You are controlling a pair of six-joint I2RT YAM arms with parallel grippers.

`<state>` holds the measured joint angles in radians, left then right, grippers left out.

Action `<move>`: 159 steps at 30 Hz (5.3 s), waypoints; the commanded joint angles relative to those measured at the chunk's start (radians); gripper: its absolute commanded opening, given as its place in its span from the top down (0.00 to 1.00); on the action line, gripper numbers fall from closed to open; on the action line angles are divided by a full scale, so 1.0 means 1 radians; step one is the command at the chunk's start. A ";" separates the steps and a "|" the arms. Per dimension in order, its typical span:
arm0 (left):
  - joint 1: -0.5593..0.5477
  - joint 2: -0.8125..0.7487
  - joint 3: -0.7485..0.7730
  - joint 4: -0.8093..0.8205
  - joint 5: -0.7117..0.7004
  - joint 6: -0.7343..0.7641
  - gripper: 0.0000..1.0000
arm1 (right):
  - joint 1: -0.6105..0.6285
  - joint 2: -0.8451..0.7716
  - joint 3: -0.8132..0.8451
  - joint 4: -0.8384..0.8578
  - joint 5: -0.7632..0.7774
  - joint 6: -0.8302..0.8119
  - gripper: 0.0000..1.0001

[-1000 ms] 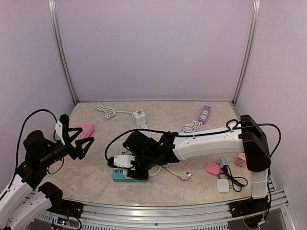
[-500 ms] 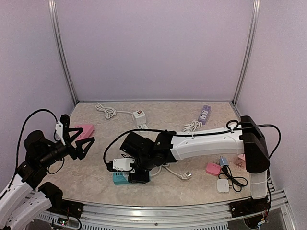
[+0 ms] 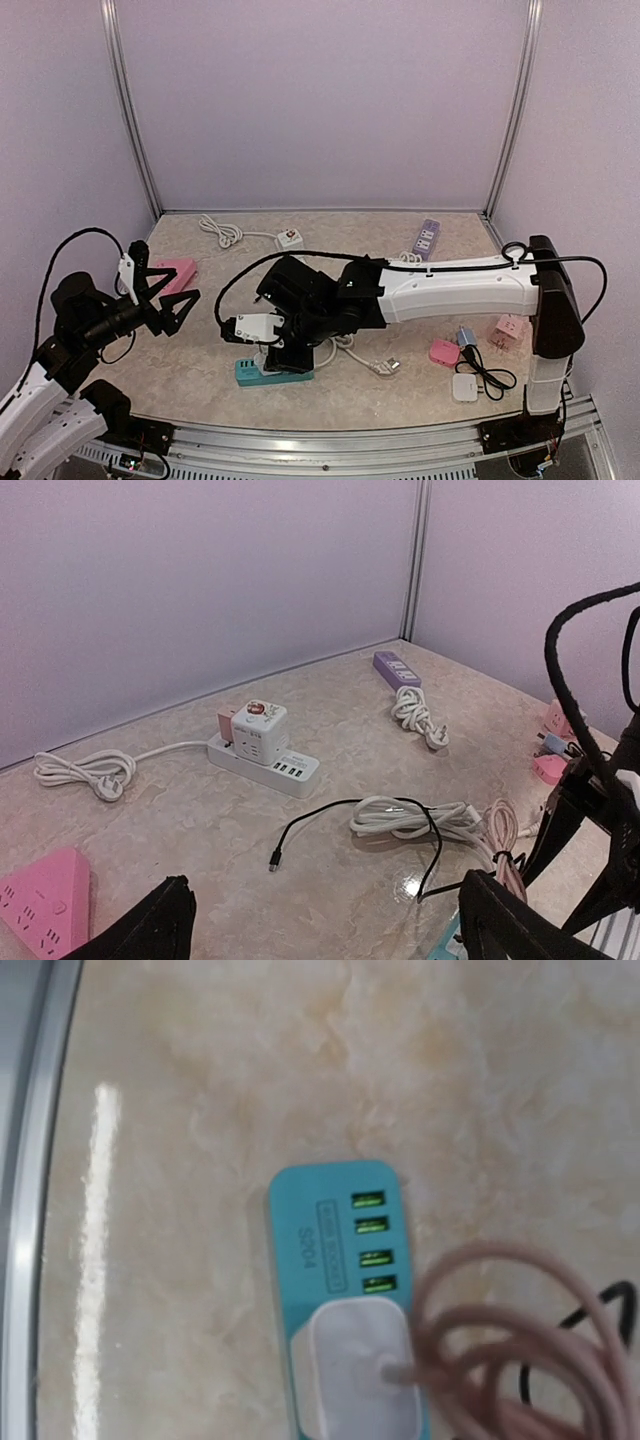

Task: Insert the plug
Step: Insert the plug into the socket, then press the plug into the socket.

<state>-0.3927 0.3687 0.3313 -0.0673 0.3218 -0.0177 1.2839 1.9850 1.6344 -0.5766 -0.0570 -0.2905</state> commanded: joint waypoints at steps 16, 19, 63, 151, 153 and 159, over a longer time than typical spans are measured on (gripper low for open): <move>-0.234 0.104 -0.010 -0.046 0.105 -0.007 0.25 | -0.087 -0.275 -0.232 0.136 -0.082 0.116 0.49; -0.314 0.147 -0.017 -0.037 0.071 -0.005 0.25 | -0.135 -0.341 -0.349 0.230 -0.126 0.177 0.49; -0.424 0.616 0.043 0.196 -0.060 0.096 0.30 | -0.181 -0.311 -0.692 0.730 -0.231 0.074 0.49; -0.453 0.809 -0.152 0.405 0.082 0.449 0.89 | -0.126 0.010 -0.702 0.419 -0.107 -0.092 1.00; -0.468 0.809 -0.153 0.401 0.079 0.465 0.89 | -0.127 0.008 -0.704 0.415 -0.101 -0.097 1.00; -0.536 0.846 -0.115 0.364 0.030 0.467 0.88 | -0.125 0.006 -0.666 0.367 -0.065 -0.119 1.00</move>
<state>-0.8806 1.1641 0.2199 0.4465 0.3565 0.4389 1.1454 1.8542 1.0214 0.1299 -0.2543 -0.3763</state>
